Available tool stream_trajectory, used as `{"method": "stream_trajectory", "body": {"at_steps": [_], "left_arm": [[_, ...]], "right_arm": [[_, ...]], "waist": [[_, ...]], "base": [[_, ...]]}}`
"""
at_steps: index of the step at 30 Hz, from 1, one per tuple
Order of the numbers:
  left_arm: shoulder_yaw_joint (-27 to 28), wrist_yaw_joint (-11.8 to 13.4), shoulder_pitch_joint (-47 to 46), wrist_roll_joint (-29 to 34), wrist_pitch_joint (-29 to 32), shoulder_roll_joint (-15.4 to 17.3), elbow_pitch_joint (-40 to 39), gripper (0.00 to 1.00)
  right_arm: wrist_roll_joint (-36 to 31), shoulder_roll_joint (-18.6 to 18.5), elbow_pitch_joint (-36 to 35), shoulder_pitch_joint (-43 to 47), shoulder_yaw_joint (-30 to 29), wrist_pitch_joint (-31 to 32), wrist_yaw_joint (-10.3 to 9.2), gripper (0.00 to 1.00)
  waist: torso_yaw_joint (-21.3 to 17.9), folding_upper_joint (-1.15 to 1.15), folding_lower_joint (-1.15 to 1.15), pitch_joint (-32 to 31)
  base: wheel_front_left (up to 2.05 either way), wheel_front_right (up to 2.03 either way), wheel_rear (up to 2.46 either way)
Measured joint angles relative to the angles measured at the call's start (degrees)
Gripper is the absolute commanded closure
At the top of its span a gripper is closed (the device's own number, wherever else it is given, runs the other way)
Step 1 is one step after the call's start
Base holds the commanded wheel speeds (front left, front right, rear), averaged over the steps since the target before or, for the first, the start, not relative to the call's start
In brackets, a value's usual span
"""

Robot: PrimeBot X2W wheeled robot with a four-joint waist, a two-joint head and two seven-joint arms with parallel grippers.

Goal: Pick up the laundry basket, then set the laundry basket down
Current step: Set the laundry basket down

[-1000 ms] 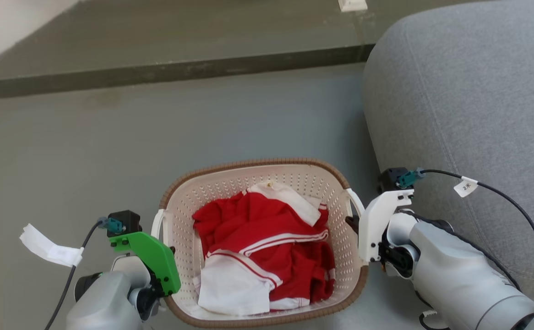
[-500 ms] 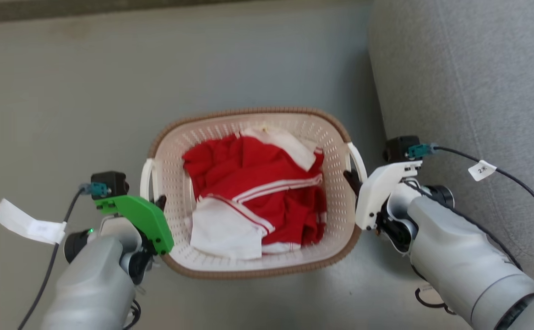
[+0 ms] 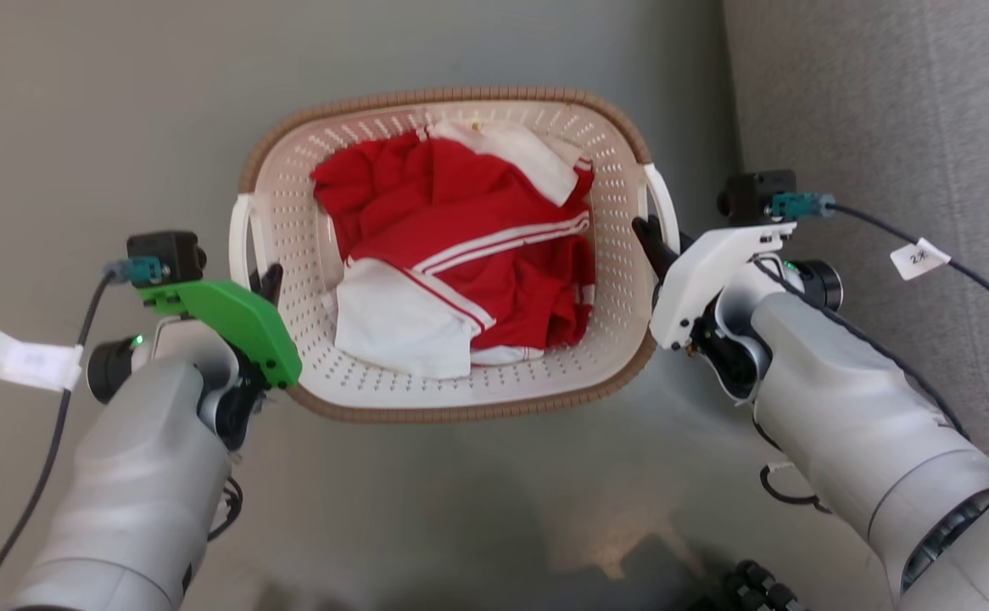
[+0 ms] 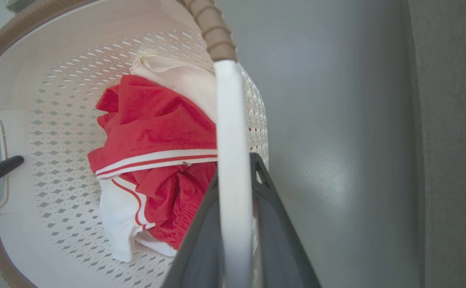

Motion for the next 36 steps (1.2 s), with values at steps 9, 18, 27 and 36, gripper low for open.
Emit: {"method": "stream_trajectory", "body": {"at_steps": [9,18,27,36], "left_arm": [[-0.09,0.00,-5.33,0.51,-0.07,0.62,0.13,1.00],[-0.34,0.00,-7.51,1.08,-0.99,0.68,0.87,1.00],[-0.85,-0.01,-7.87,1.09,-2.22,0.56,1.62,1.00],[-1.68,-0.08,-9.05,1.09,-3.26,0.55,1.88,0.81]], "right_arm": [[0.02,0.04,0.26,-4.52,-0.32,-0.22,0.00,1.00],[0.21,0.11,0.60,-6.32,-0.11,-1.04,0.00,1.00],[0.70,0.24,0.86,-6.33,0.20,-1.60,0.00,1.00],[1.29,0.09,1.40,-6.76,0.42,-2.53,0.03,0.50]], "waist": [[0.21,0.00,0.00,7.44],[0.50,0.00,0.01,13.88],[0.92,0.00,0.00,16.42],[1.05,0.00,-0.01,17.43]], "base": [[0.00,0.00,0.00],[0.00,0.00,0.00],[0.00,0.00,0.00],[0.00,0.00,0.00]]}}
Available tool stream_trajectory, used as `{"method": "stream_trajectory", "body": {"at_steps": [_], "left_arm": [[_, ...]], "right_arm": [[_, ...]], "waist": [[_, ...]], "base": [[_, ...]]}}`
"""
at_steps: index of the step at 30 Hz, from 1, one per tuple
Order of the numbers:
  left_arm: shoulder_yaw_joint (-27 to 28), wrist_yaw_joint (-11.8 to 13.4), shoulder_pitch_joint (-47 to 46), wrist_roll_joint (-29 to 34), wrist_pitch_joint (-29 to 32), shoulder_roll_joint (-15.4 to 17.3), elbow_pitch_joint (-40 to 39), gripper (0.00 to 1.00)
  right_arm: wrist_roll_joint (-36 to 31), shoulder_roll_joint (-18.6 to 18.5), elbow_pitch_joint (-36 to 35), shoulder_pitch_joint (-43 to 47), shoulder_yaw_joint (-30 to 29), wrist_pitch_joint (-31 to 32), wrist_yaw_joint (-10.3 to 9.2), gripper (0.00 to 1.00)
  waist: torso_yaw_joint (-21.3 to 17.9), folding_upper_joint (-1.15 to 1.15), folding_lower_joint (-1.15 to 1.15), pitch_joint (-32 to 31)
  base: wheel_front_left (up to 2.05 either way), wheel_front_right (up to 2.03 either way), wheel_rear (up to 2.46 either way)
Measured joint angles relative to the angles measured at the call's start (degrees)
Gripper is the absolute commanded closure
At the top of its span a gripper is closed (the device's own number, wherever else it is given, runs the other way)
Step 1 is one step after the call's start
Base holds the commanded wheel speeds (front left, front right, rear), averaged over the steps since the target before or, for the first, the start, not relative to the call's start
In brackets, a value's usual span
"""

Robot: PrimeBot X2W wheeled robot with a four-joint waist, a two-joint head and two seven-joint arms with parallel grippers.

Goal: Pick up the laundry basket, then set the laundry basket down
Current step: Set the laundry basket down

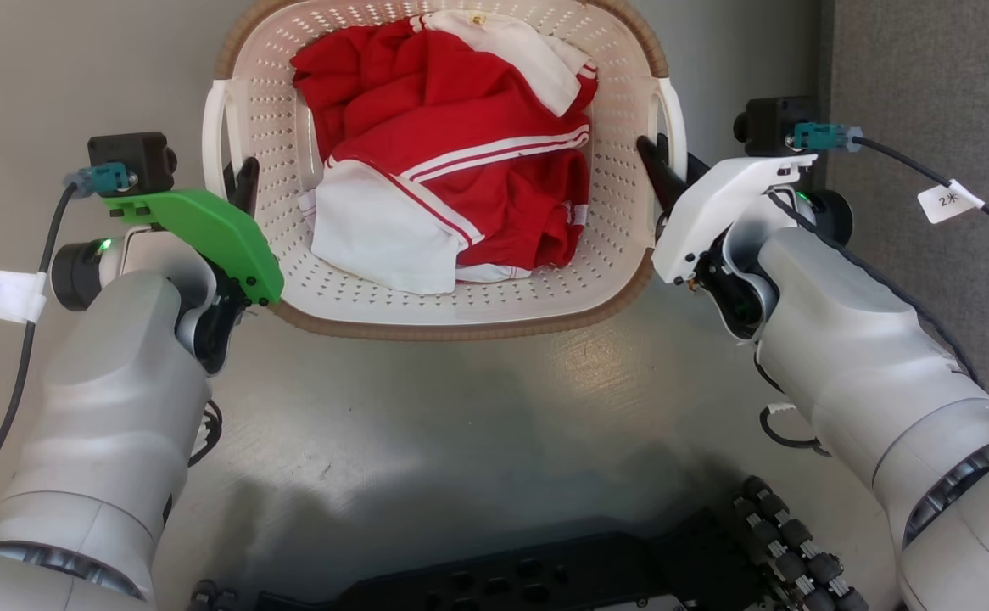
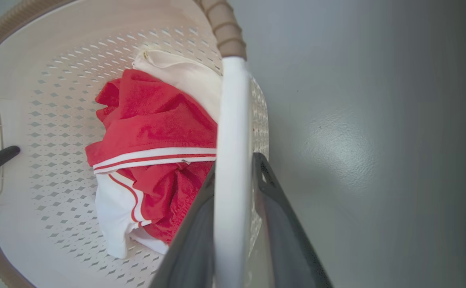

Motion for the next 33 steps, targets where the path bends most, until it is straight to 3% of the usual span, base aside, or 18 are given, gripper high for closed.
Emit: {"method": "stream_trajectory", "body": {"at_steps": [1,2,3,19,33], "left_arm": [[-0.01,0.00,-0.07,0.00,-0.08,0.02,0.03,0.55],[-0.07,0.02,-0.25,0.00,-0.04,-0.05,0.21,0.05],[-0.14,0.02,-0.35,0.00,-0.04,-0.12,0.49,0.00],[-1.59,0.08,-0.29,-0.03,-0.69,-0.04,1.33,0.00],[-1.60,0.08,2.82,-1.48,-4.69,1.29,1.01,0.00]], "right_arm": [[0.01,0.01,0.03,-0.10,0.02,0.00,0.36,0.09],[0.04,0.05,0.11,-0.24,0.14,0.00,0.53,0.00],[0.08,0.10,0.23,-0.29,0.26,0.00,0.56,0.00],[2.50,0.10,0.44,0.47,1.31,-0.42,0.56,0.00],[3.77,0.12,0.56,3.22,0.80,-2.08,0.56,0.00]], "waist": [[0.01,0.00,0.00,0.04],[0.02,0.00,0.01,0.09],[0.02,0.00,0.01,0.10],[-0.22,0.00,0.00,-3.32],[-1.01,0.00,0.00,-11.41]], "base": [[0.00,0.00,0.00],[0.00,0.00,0.00],[0.00,0.00,0.00],[0.00,0.00,0.00],[0.00,0.00,0.00]]}}
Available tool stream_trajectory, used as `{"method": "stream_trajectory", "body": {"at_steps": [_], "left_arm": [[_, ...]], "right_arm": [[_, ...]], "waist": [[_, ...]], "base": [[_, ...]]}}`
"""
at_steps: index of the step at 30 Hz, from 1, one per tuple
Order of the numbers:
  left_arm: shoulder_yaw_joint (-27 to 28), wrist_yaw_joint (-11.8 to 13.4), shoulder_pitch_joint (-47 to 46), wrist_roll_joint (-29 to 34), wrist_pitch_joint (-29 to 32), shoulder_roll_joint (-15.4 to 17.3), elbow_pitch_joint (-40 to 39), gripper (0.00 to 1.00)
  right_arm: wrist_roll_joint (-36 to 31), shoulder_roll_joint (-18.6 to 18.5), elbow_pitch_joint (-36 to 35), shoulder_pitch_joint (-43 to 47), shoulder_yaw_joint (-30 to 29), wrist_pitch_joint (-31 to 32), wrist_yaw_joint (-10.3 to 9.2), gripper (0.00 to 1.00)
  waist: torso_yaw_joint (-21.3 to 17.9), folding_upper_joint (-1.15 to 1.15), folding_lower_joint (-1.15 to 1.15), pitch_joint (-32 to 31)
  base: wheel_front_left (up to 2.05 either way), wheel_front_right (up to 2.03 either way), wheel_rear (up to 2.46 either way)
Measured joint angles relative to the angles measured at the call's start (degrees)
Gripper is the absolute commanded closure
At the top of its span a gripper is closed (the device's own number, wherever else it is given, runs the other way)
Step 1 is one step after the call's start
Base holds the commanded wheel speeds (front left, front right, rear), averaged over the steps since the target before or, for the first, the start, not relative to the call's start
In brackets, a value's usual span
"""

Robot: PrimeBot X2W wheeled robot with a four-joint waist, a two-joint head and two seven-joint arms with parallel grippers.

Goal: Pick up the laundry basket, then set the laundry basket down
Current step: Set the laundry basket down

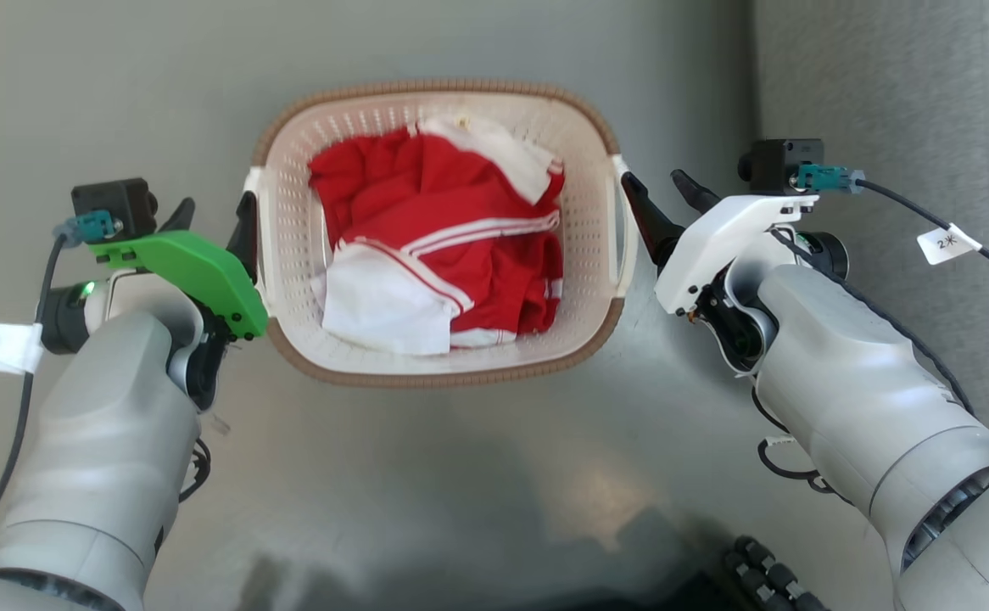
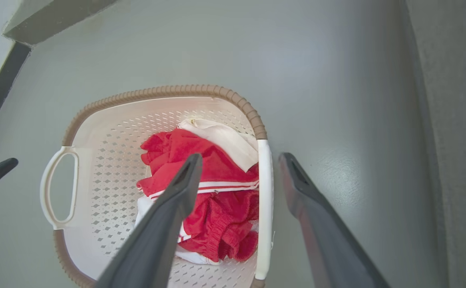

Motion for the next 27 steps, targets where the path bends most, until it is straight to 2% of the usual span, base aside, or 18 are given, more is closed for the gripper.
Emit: {"method": "stream_trajectory", "body": {"at_steps": [11,17,22,27], "left_arm": [[-0.46,0.01,2.80,-0.15,-1.59,0.23,-5.50,0.00],[-0.14,0.01,6.19,-0.30,-1.75,1.36,-9.09,0.00],[3.22,0.01,7.70,-0.03,-1.76,4.02,-14.13,0.00],[5.76,0.01,10.74,1.56,-1.76,4.09,-18.78,0.00]], "right_arm": [[-1.30,-0.49,-1.48,0.11,-0.78,-0.62,0.00,0.00],[-3.89,-2.70,-6.64,0.10,-5.20,-0.62,0.00,0.00],[-6.65,-4.66,-9.29,2.29,-8.32,-0.68,-0.09,0.00],[-9.44,-7.02,-12.54,6.69,-11.87,-0.69,-0.79,0.00]], "waist": [[-0.67,0.00,0.00,-8.62],[-0.87,0.00,0.00,-13.51],[-0.98,0.00,-0.01,-17.60],[-0.90,0.00,-0.01,-21.68]], "base": [[0.00,0.00,0.00],[0.00,0.00,0.00],[0.00,0.00,0.00],[0.00,0.00,0.00]]}}
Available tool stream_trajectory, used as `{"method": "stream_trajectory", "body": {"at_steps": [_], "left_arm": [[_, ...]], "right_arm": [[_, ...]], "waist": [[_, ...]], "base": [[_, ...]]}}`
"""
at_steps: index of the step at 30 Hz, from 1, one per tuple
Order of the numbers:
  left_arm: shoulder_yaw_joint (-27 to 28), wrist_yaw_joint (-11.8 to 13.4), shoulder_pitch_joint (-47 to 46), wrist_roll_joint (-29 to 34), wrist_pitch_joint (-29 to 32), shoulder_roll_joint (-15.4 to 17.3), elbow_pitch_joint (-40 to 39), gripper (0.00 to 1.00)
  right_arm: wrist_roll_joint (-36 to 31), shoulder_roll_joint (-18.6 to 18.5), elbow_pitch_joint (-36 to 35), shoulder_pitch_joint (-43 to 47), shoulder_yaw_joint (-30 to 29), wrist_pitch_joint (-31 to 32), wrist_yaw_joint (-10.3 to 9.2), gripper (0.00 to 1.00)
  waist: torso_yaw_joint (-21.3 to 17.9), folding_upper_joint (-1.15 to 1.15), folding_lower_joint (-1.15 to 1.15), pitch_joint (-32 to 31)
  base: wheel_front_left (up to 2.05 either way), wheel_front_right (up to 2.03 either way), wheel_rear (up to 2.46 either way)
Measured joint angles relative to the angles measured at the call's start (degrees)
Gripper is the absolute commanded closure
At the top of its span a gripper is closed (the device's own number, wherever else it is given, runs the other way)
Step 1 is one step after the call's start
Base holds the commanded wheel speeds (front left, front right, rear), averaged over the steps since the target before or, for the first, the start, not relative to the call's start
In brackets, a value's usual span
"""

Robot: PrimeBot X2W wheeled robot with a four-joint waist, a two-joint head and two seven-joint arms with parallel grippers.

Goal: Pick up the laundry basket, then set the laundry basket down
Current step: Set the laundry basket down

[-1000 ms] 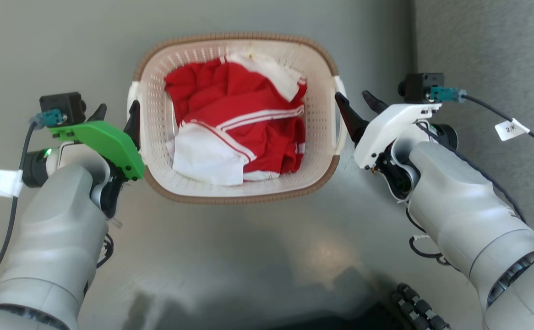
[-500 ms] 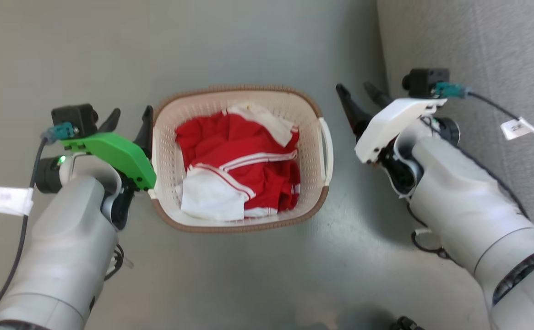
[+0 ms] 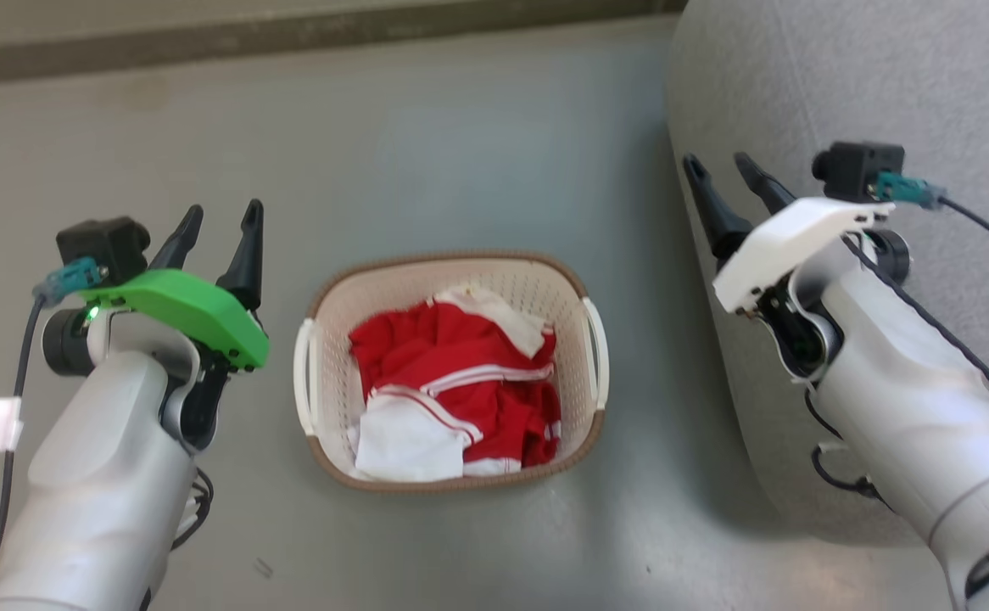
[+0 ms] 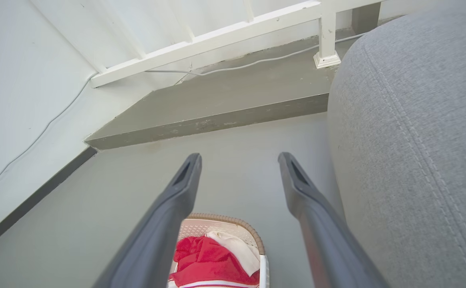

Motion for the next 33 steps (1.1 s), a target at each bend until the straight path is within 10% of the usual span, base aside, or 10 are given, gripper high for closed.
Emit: {"method": "stream_trajectory", "body": {"at_steps": [33], "left_arm": [[18.13,2.60,27.78,14.21,0.00,-0.56,-25.18,0.00]], "right_arm": [[-22.56,-2.83,-31.77,28.54,-21.16,-0.09,-8.28,0.00]], "waist": [[1.11,0.00,0.00,-18.73]], "base": [[0.00,0.00,0.00]]}}
